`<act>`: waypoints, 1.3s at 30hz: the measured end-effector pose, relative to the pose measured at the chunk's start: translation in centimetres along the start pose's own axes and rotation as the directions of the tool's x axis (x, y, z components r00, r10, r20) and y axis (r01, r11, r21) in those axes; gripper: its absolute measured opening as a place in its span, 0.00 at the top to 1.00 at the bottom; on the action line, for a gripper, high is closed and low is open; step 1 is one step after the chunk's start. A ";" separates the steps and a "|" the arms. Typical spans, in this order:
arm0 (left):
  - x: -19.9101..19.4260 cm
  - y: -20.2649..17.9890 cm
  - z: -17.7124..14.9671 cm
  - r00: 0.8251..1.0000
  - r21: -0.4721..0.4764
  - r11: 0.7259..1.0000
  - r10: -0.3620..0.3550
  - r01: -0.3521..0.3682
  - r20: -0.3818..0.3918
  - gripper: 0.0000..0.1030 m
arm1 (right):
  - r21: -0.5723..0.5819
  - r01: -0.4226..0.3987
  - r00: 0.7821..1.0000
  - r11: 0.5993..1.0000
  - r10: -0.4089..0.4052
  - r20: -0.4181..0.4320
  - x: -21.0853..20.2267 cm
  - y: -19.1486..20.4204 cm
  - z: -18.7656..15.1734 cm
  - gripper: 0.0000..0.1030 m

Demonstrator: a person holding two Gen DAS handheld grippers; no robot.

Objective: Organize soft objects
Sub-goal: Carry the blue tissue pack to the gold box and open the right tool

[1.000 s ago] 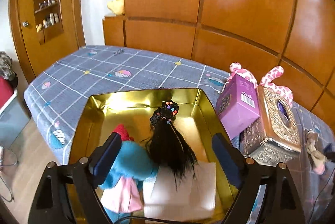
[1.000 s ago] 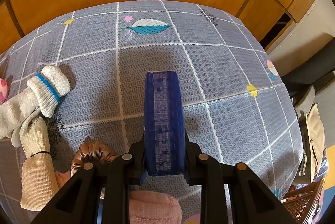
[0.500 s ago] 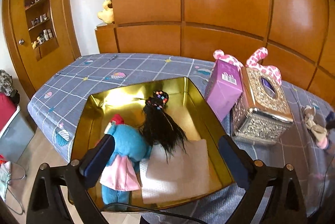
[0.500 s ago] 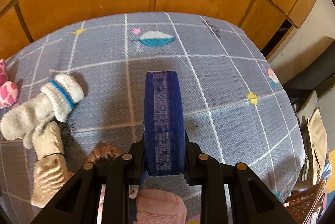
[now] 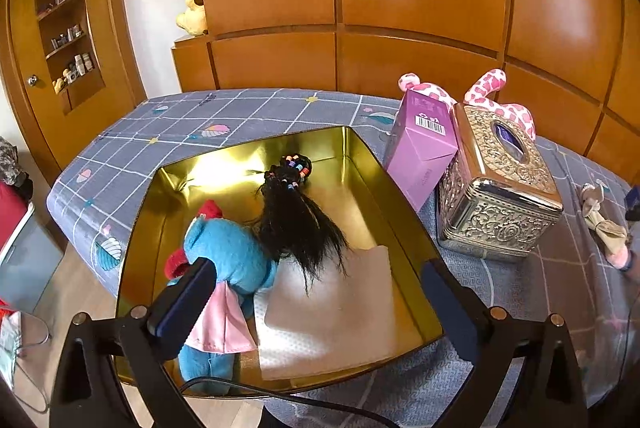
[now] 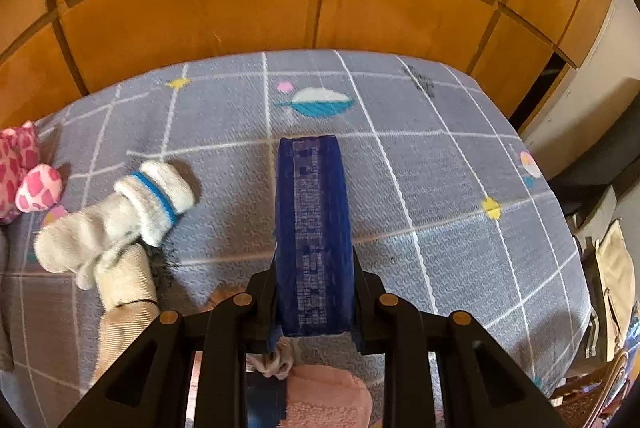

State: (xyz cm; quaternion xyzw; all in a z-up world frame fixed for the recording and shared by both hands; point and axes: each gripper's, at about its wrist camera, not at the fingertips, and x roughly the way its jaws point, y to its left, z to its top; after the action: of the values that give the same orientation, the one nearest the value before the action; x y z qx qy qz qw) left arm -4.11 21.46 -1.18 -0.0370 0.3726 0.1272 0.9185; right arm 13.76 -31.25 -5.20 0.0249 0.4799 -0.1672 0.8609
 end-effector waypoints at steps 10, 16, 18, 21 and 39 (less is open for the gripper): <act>0.6 0.9 -0.1 1.000 -0.024 0.999 0.028 -0.028 -0.009 0.00 | -0.112 -0.252 0.953 0.961 0.266 0.146 -8.7 6.1 -1.2 0.76; 0.3 2.2 0.7 0.997 -0.027 0.997 0.070 -0.070 0.011 0.00 | -0.274 -0.431 0.860 0.860 0.483 0.164 -14.8 13.1 -2.6 0.76; -0.4 3.6 1.8 0.995 -0.028 0.995 0.095 -0.094 0.036 0.00 | -0.354 -0.488 0.816 0.798 0.560 0.140 -17.0 16.1 -3.7 0.76; -3.0 7.4 4.0 0.977 -0.103 0.981 0.174 -0.161 0.125 0.00 | -0.438 -0.564 0.753 0.700 0.653 0.075 -19.6 20.6 -5.4 0.76; -2.0 13.4 3.6 0.981 -0.332 0.932 0.177 -0.143 0.075 0.00 | -0.544 -0.658 0.704 0.520 0.681 -0.201 -17.1 42.4 -12.5 0.66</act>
State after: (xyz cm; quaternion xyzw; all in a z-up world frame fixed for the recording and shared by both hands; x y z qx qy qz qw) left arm -6.55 34.52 3.13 -0.1505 0.3003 0.2631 0.9044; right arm 8.51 15.76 -2.65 -0.0587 0.4432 0.3305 0.8312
